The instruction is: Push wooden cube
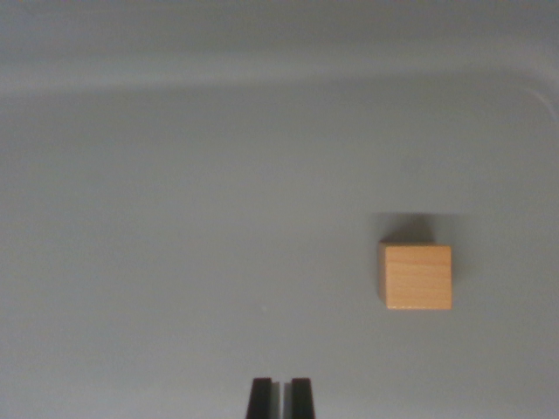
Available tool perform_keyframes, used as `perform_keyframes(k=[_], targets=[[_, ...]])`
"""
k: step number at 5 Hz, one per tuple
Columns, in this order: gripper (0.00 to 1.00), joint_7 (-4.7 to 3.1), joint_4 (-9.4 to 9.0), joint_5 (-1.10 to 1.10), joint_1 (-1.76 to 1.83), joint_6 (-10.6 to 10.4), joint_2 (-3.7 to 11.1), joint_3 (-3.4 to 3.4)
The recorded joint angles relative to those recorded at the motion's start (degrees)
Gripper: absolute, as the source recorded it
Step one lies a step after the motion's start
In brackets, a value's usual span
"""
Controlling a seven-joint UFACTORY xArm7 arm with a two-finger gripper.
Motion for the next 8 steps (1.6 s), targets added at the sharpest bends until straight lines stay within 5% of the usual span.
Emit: perform_keyframes(k=[3, 8], targets=[[0.0, -0.75, -1.96, 0.03, -0.32, -2.45, 0.56, -0.27], [0.0, -3.15, -8.22, 0.13, -1.35, -10.27, 2.34, -1.14]])
